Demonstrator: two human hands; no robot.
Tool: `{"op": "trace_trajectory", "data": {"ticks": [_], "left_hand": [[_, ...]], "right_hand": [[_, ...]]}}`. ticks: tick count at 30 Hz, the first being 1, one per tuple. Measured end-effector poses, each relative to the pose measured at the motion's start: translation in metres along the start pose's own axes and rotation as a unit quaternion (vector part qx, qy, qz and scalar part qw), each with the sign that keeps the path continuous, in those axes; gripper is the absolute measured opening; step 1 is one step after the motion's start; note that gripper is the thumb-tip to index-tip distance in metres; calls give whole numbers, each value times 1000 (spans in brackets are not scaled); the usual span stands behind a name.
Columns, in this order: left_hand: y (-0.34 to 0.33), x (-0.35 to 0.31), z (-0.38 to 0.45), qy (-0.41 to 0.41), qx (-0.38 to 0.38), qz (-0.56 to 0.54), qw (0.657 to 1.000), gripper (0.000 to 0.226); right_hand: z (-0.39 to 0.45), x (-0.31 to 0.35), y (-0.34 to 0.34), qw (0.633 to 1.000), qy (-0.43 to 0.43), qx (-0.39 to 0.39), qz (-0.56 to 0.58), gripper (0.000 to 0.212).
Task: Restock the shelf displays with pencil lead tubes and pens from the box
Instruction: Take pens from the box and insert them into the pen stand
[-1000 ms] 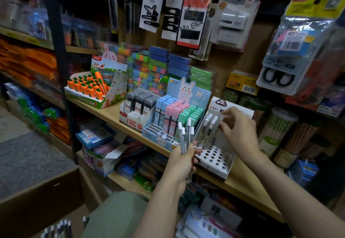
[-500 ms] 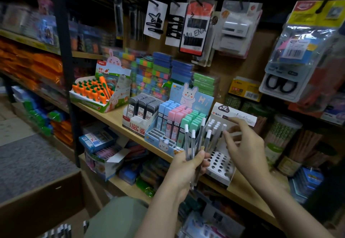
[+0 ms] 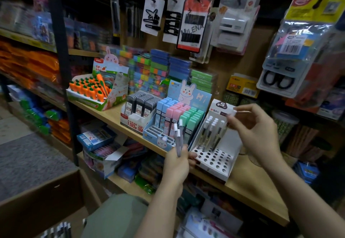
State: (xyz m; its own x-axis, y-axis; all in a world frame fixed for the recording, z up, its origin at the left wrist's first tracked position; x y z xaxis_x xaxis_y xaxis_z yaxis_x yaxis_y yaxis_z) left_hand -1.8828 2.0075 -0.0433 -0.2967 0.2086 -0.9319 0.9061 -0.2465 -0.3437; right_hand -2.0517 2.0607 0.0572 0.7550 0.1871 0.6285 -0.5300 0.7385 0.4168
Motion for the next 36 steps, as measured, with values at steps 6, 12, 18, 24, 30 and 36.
{"op": "trace_trajectory", "data": {"ticks": [6,12,18,24,30,36], "left_hand": [[0,-1,1,37,3,-32,999,16],[2,-5,-2,77,33,-64,994,21],[2,-4,-4,36,57,-49,996,23],[0,-5,-4,32,63,-68,995,17],[1,-8,-7,5,90,-54,994,16],[1,-12,-11,-6,113,-45,993,14]], "right_hand": [[2,-12,-12,999,22,-13,-39,18],[-2,-25,-22,999,3,9,-40,16],[1,-25,-16,999,-12,23,-48,14],[13,-22,-17,996,-30,7,-84,13],[15,-25,-25,986,-27,50,-156,12],[7,-19,-31,980,24,55,-192,18]]}}
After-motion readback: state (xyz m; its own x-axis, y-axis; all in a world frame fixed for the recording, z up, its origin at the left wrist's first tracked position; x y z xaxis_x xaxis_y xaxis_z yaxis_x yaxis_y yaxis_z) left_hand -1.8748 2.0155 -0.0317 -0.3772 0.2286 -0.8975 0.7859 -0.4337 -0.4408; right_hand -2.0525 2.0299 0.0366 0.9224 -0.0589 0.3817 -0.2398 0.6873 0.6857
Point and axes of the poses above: each hand's wrist, its own z-axis towards the middle knuckle, its own y-axis out of the back of the hand, x = y × z, the point moved 2 cm from there along z, towards the middle knuckle, and after that the axes turned 5 degrees about -z, right-handed, at the moved point
